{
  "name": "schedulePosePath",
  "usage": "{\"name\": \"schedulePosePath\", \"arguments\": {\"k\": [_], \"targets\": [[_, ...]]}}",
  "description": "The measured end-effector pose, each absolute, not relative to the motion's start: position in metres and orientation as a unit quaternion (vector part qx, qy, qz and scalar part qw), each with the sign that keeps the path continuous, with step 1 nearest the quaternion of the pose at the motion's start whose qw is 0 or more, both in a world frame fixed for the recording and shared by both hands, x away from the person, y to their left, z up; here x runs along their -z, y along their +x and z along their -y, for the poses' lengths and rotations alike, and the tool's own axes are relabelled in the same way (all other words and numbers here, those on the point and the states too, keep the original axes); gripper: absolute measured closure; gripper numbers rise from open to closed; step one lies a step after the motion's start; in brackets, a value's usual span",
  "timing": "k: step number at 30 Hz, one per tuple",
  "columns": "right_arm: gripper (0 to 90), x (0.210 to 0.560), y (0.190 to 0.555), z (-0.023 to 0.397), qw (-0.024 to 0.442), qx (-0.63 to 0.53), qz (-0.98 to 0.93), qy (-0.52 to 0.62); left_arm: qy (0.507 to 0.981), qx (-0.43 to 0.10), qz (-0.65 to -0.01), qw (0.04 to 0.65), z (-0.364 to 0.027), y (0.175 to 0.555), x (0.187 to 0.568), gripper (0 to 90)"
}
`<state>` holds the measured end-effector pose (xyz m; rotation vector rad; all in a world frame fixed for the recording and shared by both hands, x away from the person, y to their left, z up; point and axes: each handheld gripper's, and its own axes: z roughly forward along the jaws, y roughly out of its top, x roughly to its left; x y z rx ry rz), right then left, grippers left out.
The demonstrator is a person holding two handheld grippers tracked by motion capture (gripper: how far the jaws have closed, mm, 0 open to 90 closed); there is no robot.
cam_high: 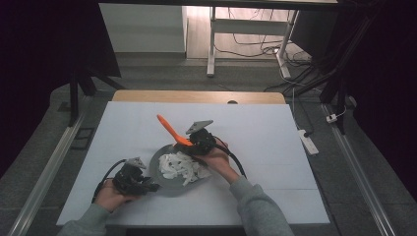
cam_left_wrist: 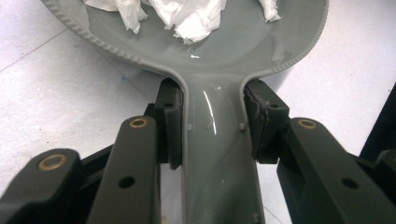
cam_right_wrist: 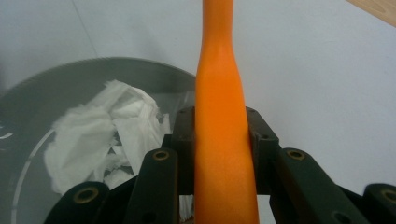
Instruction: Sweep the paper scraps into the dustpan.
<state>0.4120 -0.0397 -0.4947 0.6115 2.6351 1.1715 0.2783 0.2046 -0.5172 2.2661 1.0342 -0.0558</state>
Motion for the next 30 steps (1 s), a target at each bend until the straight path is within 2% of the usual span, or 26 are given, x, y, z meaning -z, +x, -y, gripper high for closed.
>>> {"name": "schedulePosePath", "arguments": {"k": [9, 30], "targets": [[70.4, 0.491, 0.400, 0.042, 0.069, -0.423, -0.879, 0.210, 0.862, 0.020, -0.393, 0.319, -0.204, 0.278, 0.517, 61.3], [70.3, 0.469, 0.404, 0.081, 0.134, -0.459, -0.836, 0.269, 0.863, 0.020, -0.392, 0.318, -0.204, 0.277, 0.517, 61.3]]}}
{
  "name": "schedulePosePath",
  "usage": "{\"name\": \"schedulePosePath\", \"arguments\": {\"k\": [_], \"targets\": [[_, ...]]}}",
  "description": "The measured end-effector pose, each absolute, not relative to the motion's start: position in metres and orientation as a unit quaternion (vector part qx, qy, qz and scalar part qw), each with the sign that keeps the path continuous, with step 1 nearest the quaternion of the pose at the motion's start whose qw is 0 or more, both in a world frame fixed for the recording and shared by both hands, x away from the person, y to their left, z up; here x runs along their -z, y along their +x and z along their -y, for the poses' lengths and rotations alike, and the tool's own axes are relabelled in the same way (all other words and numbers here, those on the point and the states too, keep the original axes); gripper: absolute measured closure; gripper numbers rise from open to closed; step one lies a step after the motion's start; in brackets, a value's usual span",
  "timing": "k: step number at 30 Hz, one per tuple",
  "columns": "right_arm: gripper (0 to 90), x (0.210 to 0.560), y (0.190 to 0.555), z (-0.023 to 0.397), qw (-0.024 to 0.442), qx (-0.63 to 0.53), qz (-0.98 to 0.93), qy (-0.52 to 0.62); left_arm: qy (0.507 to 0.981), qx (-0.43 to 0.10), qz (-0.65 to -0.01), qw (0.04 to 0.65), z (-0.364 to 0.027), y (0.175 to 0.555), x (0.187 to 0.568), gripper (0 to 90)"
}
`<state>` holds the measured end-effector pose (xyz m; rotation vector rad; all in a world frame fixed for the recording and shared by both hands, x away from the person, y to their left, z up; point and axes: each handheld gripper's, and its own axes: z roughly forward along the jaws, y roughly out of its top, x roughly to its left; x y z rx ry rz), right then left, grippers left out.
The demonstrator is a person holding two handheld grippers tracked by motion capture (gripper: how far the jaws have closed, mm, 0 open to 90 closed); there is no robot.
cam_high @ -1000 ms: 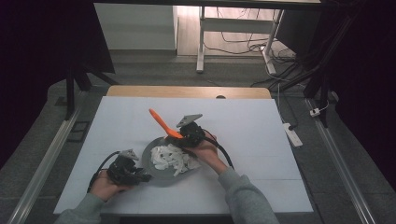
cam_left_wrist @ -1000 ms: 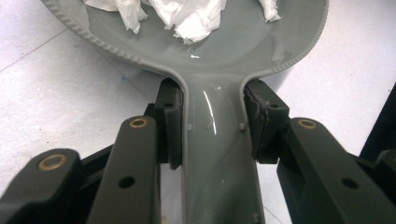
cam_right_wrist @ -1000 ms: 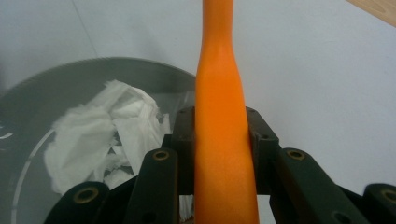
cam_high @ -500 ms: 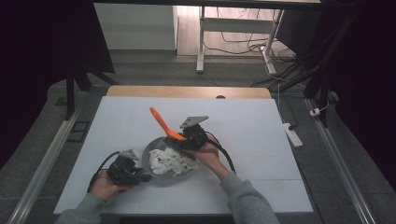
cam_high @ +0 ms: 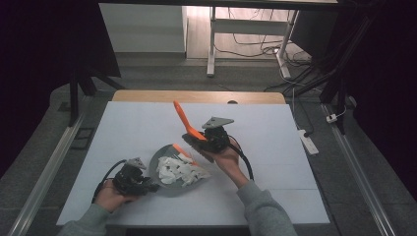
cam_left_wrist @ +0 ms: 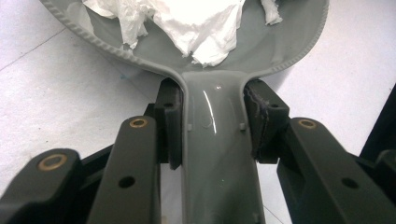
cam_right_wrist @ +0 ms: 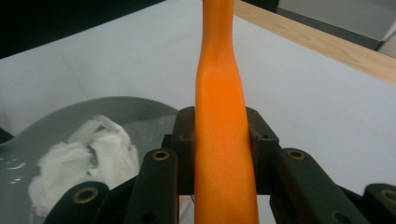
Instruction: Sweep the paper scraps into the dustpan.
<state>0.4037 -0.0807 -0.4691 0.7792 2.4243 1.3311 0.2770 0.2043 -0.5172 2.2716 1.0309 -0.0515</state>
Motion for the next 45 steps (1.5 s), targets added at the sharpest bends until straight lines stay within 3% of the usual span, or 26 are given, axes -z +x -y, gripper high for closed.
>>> {"name": "schedulePosePath", "arguments": {"k": [10, 18, 41, 45], "targets": [[70.3, 0.477, 0.399, 0.110, 0.154, -0.431, -0.832, 0.314, 0.867, 0.021, -0.384, 0.316, -0.201, 0.273, 0.516, 61.4], [70.3, 0.488, 0.395, 0.108, 0.163, -0.397, -0.838, 0.337, 0.867, 0.021, -0.384, 0.316, -0.199, 0.271, 0.517, 61.4], [70.3, 0.494, 0.376, 0.056, 0.124, -0.387, -0.864, 0.297, 0.868, 0.026, -0.383, 0.315, -0.195, 0.272, 0.517, 61.4], [70.4, 0.486, 0.371, 0.051, 0.086, -0.419, -0.860, 0.278, 0.868, 0.026, -0.383, 0.316, -0.195, 0.272, 0.517, 61.4]]}}
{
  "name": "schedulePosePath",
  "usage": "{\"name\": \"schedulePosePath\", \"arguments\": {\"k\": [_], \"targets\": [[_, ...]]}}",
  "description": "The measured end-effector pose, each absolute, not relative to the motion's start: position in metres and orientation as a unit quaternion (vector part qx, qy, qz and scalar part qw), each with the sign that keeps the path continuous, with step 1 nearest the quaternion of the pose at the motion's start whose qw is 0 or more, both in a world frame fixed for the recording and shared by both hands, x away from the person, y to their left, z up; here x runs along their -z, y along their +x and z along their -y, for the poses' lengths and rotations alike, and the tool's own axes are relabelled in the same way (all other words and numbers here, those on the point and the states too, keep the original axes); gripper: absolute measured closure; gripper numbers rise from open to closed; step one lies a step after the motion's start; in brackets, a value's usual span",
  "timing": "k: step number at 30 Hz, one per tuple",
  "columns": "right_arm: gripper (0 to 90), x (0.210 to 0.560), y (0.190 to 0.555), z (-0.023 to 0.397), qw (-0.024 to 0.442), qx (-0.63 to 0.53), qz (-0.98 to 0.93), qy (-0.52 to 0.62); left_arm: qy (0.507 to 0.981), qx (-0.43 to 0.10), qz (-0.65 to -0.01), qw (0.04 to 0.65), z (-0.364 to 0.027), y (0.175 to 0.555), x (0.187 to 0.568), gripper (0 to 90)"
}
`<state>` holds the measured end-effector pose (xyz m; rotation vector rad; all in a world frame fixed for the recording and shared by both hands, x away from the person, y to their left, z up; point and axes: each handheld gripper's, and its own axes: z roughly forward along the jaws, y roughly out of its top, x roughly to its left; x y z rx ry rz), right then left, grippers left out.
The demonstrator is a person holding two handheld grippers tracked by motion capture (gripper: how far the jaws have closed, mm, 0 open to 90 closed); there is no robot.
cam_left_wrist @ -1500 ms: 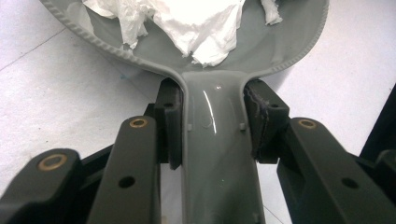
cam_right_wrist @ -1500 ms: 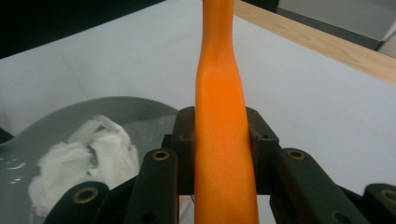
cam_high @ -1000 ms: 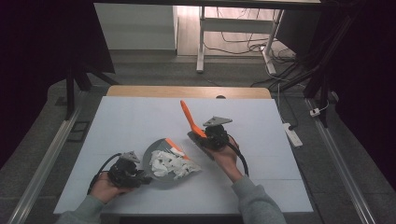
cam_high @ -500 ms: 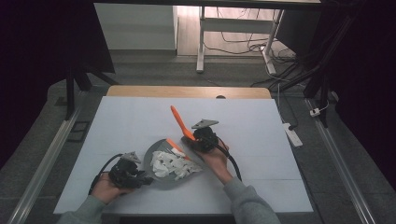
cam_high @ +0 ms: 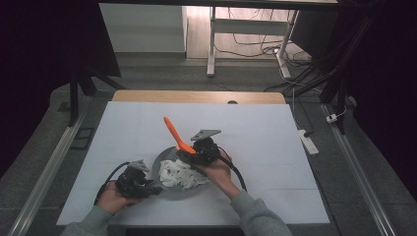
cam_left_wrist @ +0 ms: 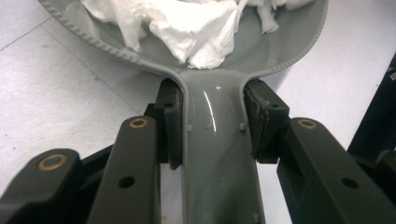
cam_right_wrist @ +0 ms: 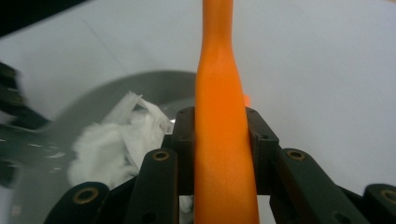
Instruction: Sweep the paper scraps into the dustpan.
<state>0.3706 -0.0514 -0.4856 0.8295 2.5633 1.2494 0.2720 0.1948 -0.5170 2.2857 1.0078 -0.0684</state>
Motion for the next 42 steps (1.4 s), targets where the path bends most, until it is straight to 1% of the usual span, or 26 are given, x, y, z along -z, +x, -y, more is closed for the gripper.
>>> {"name": "schedulePosePath", "arguments": {"k": [4, 10, 13, 16, 17, 21, 26, 30, 34, 39, 42], "targets": [[70.3, 0.472, 0.366, 0.053, 0.103, -0.447, -0.850, 0.261, 0.868, 0.027, -0.383, 0.315, -0.195, 0.272, 0.517, 61.3], [70.3, 0.461, 0.370, 0.068, 0.126, -0.465, -0.830, 0.281, 0.869, 0.029, -0.382, 0.314, -0.195, 0.272, 0.518, 61.3], [70.3, 0.461, 0.375, 0.074, 0.131, -0.467, -0.825, 0.291, 0.868, 0.029, -0.383, 0.314, -0.195, 0.272, 0.518, 61.3], [70.3, 0.463, 0.379, 0.078, 0.152, -0.453, -0.828, 0.295, 0.868, 0.029, -0.383, 0.314, -0.195, 0.272, 0.518, 61.3], [70.3, 0.463, 0.379, 0.078, 0.152, -0.453, -0.828, 0.295, 0.868, 0.029, -0.383, 0.314, -0.195, 0.272, 0.518, 61.3], [70.4, 0.472, 0.400, 0.086, 0.167, -0.439, -0.821, 0.324, 0.869, 0.029, -0.383, 0.313, -0.194, 0.272, 0.519, 61.3], [70.4, 0.488, 0.419, 0.081, 0.162, -0.418, -0.828, 0.336, 0.868, 0.028, -0.385, 0.314, -0.195, 0.272, 0.519, 61.3], [70.4, 0.499, 0.423, 0.075, 0.157, -0.402, -0.836, 0.337, 0.868, 0.028, -0.385, 0.313, -0.194, 0.272, 0.519, 61.3], [70.4, 0.500, 0.417, 0.066, 0.142, -0.399, -0.846, 0.325, 0.868, 0.027, -0.384, 0.314, -0.194, 0.272, 0.519, 61.3], [70.4, 0.500, 0.404, 0.054, 0.141, -0.392, -0.856, 0.306, 0.867, 0.026, -0.384, 0.315, -0.194, 0.272, 0.519, 61.3], [70.3, 0.499, 0.395, 0.051, 0.112, -0.403, -0.857, 0.300, 0.867, 0.027, -0.385, 0.314, -0.194, 0.272, 0.519, 61.3]]}}
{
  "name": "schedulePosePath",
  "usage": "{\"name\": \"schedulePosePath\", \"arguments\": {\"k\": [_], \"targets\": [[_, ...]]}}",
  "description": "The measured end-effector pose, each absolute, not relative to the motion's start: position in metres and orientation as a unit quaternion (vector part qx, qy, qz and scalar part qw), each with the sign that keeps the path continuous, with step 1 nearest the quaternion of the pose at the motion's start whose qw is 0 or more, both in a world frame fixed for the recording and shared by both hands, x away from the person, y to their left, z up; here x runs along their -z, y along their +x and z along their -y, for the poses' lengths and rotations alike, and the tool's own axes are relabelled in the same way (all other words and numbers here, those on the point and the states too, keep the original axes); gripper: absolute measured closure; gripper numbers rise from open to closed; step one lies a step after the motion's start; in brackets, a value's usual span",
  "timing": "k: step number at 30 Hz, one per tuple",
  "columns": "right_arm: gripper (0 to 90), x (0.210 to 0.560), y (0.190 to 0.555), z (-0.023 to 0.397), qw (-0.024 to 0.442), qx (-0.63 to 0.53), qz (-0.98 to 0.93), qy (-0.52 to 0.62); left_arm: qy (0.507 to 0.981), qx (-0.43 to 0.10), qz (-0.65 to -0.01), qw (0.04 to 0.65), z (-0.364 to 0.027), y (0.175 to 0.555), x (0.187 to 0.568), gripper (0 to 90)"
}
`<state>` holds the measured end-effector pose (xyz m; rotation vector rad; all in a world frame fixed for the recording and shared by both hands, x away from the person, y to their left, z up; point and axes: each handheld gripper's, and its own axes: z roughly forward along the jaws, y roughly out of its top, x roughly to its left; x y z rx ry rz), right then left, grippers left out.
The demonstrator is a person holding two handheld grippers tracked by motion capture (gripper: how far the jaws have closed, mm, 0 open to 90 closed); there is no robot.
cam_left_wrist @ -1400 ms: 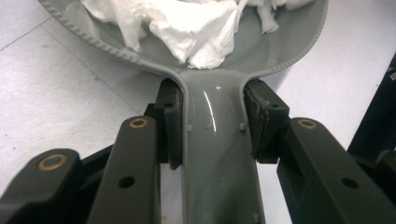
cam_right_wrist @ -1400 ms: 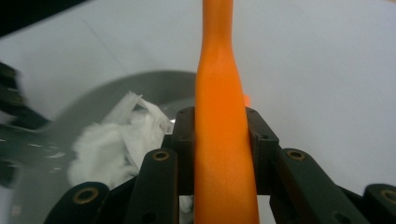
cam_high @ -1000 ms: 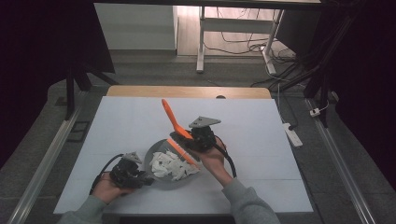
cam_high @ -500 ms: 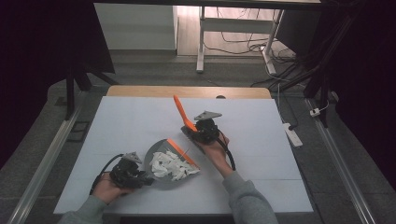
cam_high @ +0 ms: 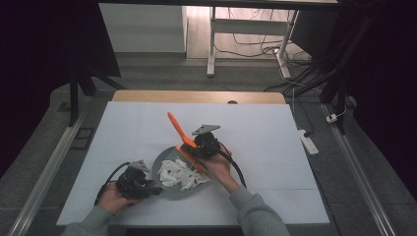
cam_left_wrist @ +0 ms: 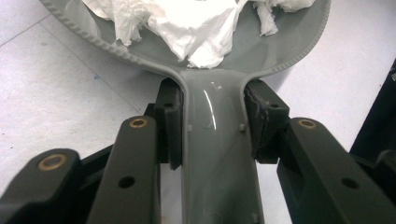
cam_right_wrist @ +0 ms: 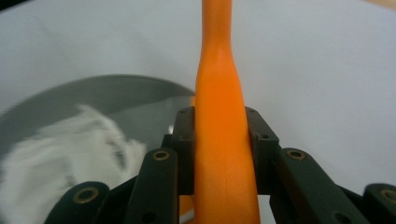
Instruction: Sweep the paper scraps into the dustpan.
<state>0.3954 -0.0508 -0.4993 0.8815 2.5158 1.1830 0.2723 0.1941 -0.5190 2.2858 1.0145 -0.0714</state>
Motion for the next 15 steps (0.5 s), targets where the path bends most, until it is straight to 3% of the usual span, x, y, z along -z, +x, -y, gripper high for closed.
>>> {"name": "schedulePosePath", "arguments": {"k": [2, 5, 15], "targets": [[70.4, 0.496, 0.389, 0.048, 0.111, -0.407, -0.859, 0.292, 0.867, 0.027, -0.385, 0.315, -0.194, 0.272, 0.519, 61.3], [70.3, 0.492, 0.383, 0.044, 0.069, -0.429, -0.854, 0.287, 0.866, 0.026, -0.386, 0.316, -0.194, 0.272, 0.519, 61.3], [70.3, 0.476, 0.372, 0.045, 0.126, -0.459, -0.840, 0.260, 0.866, 0.027, -0.387, 0.317, -0.195, 0.272, 0.521, 61.3]]}}
